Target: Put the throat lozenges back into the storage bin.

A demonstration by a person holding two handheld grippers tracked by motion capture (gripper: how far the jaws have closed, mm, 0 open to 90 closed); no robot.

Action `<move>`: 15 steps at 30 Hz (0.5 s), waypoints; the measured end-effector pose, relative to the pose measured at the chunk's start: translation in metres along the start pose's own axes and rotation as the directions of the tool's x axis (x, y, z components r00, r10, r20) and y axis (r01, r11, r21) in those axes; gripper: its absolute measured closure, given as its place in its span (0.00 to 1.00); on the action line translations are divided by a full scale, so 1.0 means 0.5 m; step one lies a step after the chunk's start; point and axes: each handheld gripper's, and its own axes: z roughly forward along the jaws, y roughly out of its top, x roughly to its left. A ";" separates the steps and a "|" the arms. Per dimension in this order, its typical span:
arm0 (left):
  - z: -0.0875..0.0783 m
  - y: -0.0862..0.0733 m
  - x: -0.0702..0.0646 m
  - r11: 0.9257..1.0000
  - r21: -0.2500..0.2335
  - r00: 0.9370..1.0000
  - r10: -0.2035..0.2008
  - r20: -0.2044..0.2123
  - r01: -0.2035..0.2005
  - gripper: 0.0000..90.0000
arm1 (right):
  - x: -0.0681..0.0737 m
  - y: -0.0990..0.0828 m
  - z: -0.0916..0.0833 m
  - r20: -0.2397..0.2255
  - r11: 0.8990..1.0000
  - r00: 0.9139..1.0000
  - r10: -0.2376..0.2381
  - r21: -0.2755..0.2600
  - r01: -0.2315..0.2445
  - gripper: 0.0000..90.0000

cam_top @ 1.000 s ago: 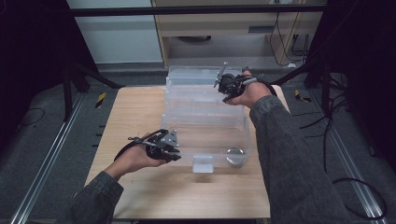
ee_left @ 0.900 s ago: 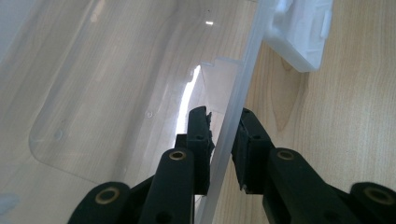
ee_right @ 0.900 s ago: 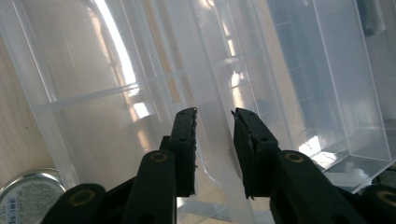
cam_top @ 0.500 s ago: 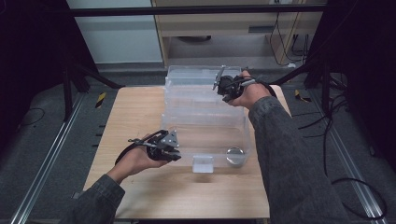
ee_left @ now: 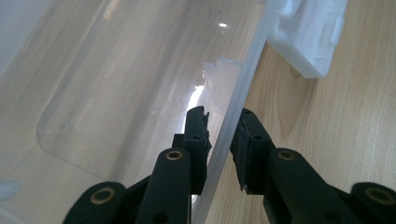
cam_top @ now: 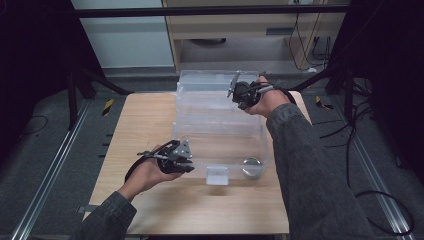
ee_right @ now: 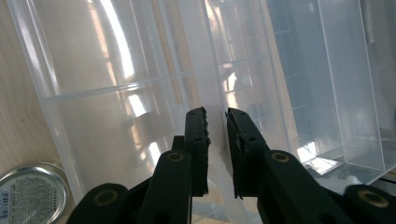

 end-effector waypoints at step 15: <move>0.001 0.000 -0.002 1.000 -0.002 1.000 -0.025 -0.012 0.025 0.83 | 0.007 0.001 -0.010 -0.011 1.000 1.000 0.007 -0.009 -0.007 0.91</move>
